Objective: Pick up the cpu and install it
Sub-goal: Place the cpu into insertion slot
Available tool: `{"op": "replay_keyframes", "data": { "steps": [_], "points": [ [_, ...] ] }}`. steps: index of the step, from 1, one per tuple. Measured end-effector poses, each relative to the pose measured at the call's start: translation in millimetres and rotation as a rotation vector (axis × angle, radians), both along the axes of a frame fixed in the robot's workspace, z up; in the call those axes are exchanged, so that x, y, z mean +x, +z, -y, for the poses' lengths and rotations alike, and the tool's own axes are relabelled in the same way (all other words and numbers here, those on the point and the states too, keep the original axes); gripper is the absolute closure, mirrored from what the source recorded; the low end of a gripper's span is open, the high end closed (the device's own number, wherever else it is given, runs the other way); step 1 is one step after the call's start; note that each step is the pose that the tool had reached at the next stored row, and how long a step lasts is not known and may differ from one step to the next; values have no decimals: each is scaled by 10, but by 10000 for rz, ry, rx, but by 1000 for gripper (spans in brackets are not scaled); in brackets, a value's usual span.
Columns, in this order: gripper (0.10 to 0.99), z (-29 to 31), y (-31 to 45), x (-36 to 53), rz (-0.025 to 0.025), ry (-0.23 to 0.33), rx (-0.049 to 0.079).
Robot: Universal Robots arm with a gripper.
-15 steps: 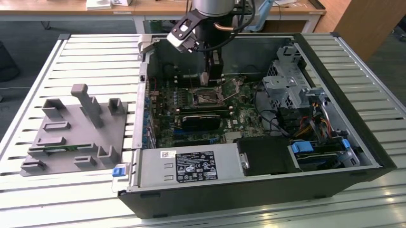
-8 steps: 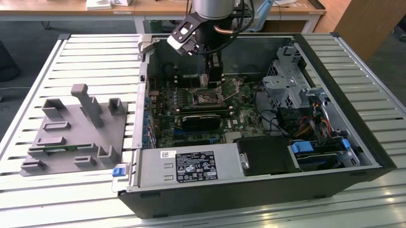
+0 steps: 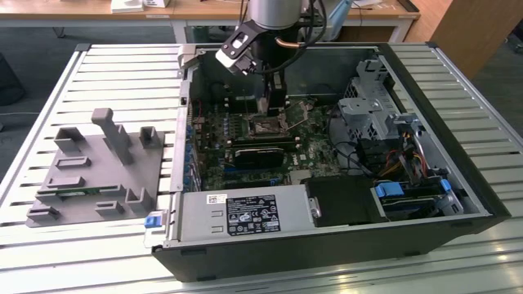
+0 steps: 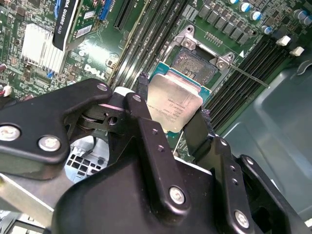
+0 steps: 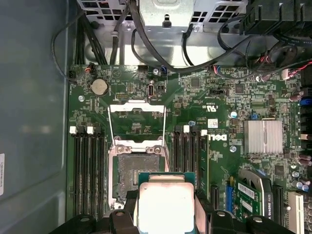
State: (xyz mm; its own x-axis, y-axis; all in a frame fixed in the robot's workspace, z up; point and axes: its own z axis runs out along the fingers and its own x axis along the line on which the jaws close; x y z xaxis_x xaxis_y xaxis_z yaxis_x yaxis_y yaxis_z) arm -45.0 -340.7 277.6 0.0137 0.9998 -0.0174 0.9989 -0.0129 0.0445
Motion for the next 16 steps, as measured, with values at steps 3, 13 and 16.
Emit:
{"op": "replay_keyframes", "data": {
  "steps": [3,13,16],
  "points": [
    [545,0,-20,0,-4,0,1],
    [545,0,-117,0,-66,1,13],
    [545,0,-157,6,-146,1,-1]
  ]
}}
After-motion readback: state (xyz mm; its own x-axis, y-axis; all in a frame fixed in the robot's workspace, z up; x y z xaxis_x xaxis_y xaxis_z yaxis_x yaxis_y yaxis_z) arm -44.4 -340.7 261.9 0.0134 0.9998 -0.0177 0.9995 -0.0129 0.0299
